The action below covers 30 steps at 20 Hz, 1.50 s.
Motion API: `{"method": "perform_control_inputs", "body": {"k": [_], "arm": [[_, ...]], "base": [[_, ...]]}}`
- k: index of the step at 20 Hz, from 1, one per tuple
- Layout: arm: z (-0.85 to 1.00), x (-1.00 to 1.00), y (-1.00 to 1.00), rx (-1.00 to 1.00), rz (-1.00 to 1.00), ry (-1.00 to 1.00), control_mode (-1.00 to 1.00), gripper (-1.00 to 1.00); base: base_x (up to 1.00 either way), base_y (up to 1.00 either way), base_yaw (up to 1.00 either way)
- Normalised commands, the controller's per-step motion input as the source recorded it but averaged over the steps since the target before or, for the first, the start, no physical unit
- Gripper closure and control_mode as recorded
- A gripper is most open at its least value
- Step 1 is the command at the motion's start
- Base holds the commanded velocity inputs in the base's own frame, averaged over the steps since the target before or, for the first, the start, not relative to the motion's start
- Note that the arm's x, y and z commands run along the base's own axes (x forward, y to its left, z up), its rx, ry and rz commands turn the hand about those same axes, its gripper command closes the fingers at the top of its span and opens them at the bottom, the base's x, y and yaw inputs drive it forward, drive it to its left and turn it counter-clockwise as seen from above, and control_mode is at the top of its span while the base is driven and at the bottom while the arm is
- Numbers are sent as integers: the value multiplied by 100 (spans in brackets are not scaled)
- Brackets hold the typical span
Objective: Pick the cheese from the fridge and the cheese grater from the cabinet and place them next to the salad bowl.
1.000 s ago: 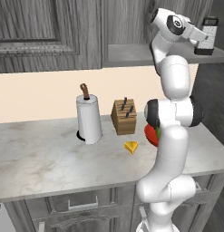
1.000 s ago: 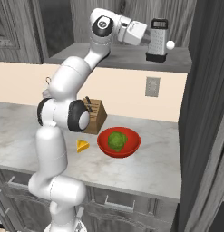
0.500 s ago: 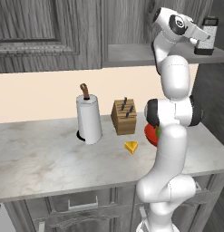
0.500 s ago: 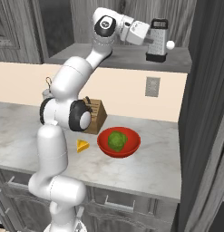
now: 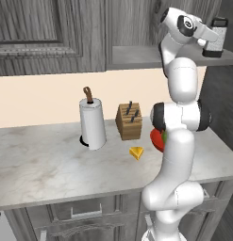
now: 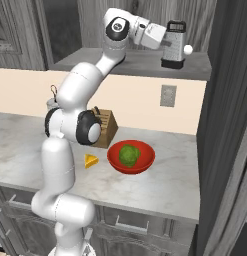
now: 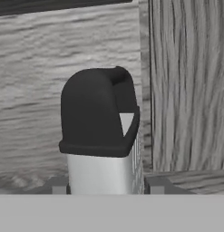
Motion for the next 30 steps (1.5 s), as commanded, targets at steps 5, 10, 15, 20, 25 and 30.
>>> {"method": "perform_control_inputs", "body": {"k": [5, 10, 15, 20, 25, 30], "arm": [[-1, -17, 1, 2, 0, 0, -100, 100], [-10, -36, 22, 0, 3, 0, -100, 100], [-29, -48, 35, 0, 10, -3, -100, 100], [-25, -66, 17, 0, 16, -5, -100, 100], [-30, -77, 15, -3, 21, -10, -100, 100], [-26, -79, 15, -7, 24, -9, -100, 100]], "base": [[0, 0, 0], [0, 0, 0], [0, 0, 0], [0, 0, 0], [0, 0, 0], [0, 0, 0]]}}
